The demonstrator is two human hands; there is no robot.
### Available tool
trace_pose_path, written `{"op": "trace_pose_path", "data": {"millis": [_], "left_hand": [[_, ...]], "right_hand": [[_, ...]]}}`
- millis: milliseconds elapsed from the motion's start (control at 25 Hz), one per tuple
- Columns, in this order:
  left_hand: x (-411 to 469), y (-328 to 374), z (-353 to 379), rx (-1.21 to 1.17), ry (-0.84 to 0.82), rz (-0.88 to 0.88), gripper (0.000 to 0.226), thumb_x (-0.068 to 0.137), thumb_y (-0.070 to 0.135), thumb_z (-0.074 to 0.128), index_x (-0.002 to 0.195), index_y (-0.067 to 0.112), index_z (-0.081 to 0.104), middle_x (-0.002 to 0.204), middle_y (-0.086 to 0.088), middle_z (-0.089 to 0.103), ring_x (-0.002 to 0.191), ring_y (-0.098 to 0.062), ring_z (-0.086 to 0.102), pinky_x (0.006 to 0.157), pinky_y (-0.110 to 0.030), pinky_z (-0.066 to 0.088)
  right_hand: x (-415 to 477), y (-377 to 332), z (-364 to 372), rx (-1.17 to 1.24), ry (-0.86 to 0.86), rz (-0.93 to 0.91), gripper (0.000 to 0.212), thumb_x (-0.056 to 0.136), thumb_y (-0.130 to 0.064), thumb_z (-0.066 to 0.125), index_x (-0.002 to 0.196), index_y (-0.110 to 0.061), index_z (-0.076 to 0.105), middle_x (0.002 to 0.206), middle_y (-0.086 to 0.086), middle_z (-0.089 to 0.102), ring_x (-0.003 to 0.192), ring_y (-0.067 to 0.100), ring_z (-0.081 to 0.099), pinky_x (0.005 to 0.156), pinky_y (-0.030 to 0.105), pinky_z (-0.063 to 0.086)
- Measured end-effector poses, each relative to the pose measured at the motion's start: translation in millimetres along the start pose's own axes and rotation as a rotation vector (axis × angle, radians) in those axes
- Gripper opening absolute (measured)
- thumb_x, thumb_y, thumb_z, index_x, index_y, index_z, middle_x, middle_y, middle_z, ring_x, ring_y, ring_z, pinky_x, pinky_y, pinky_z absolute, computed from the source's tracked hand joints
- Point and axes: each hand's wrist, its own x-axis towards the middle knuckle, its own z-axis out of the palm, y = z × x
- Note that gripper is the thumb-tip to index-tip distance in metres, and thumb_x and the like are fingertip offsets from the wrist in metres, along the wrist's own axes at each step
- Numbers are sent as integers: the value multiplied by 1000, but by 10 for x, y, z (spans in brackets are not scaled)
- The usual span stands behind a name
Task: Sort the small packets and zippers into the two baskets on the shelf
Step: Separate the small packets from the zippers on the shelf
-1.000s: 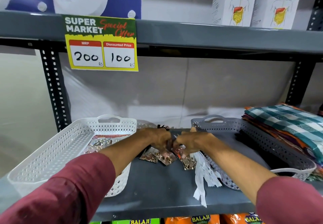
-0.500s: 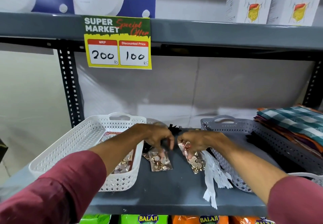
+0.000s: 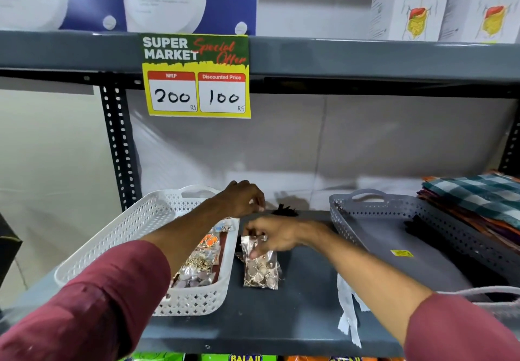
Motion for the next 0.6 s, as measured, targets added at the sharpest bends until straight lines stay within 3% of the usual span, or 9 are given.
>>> {"op": "trace_pose_path", "data": {"millis": [120,160,240,320,520,600], "left_hand": [[38,76,47,15,-17,-33,22,89,33,63,103,21,74,110,2,74,116,-19,56,98,-39,34],[58,106,75,44,-40,-52,22,89,32,63,103,21,74,111,1,73,116,-19,56,99,-39,34],[120,164,137,95,-99,-101,23,87,26,60,106,20,72,114,-3,71,118,-22,56,100,-38,34],[184,230,180,137,-154,-157,27,85,22,58,109,17,69,117,-8,68,119,-25,55,102,-38,33],[292,382,240,273,-223,-225,33,90,26,53,117,8,59,123,-13,63,121,-29,56,104,-40,34],[314,422,299,295,-233,-235,46,87,39,58,122,9,55,124,-12,63,122,-29,57,105,-41,35]], "right_hand": [[65,11,179,12,37,1,52,86,-25,73,133,-12,54,121,4,66,101,23,68,80,21,47],[74,23,219,17,78,-4,49,83,-28,75,128,-15,59,119,1,68,95,18,68,85,24,49],[88,91,295,-21,167,-25,47,78,-42,77,120,-26,64,117,-7,71,104,11,64,103,40,44],[49,153,313,-50,208,-49,51,78,-56,68,123,-30,64,120,-8,69,116,11,58,107,46,38],[-276,316,-1,-43,388,-49,35,95,-47,51,111,-24,71,111,-3,74,115,14,60,113,49,30],[-445,404,-153,-6,489,-50,34,94,-48,53,108,-26,73,107,-8,75,107,8,65,105,41,44]]}}
